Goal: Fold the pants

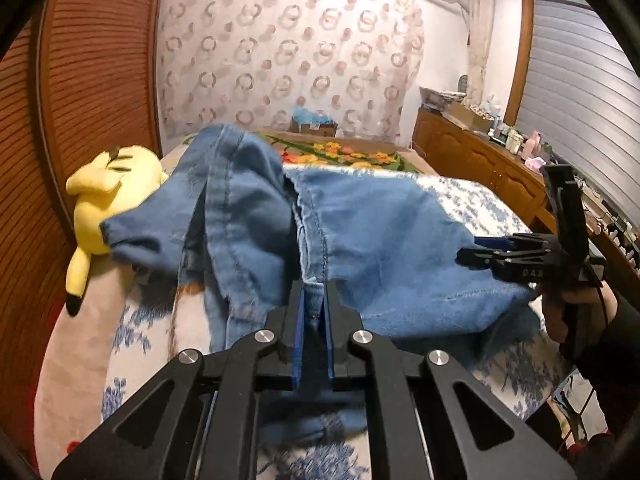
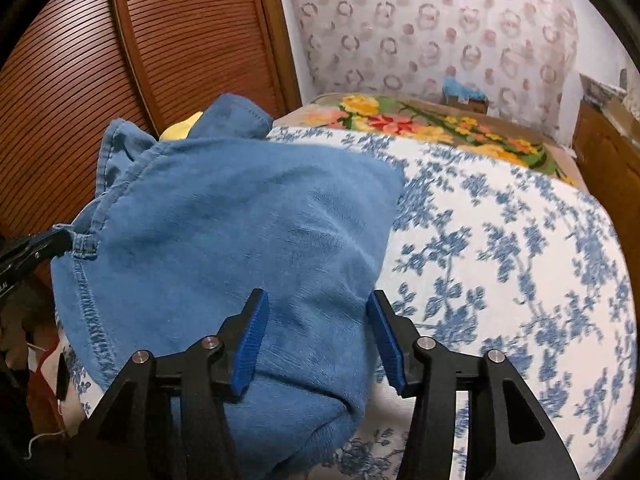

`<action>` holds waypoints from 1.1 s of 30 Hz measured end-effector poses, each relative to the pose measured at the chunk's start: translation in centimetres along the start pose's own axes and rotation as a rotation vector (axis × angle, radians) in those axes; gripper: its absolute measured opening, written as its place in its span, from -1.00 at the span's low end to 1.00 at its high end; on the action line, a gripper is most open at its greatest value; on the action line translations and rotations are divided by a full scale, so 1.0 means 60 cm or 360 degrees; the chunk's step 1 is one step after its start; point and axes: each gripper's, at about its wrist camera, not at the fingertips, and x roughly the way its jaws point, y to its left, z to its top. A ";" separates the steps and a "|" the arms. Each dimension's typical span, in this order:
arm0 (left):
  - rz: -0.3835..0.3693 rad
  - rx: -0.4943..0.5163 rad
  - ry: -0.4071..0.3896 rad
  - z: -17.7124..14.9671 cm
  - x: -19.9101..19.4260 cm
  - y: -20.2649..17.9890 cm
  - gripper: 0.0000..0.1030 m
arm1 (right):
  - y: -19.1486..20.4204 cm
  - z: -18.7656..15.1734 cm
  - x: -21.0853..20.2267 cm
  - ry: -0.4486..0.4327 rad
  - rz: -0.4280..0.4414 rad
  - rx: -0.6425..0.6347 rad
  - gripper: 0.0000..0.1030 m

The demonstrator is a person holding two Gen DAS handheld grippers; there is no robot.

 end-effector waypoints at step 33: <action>-0.0414 0.0297 0.0021 0.080 0.074 -0.232 -0.83 | -0.100 -0.088 -0.168 -0.0260 -0.0228 0.0123 -0.87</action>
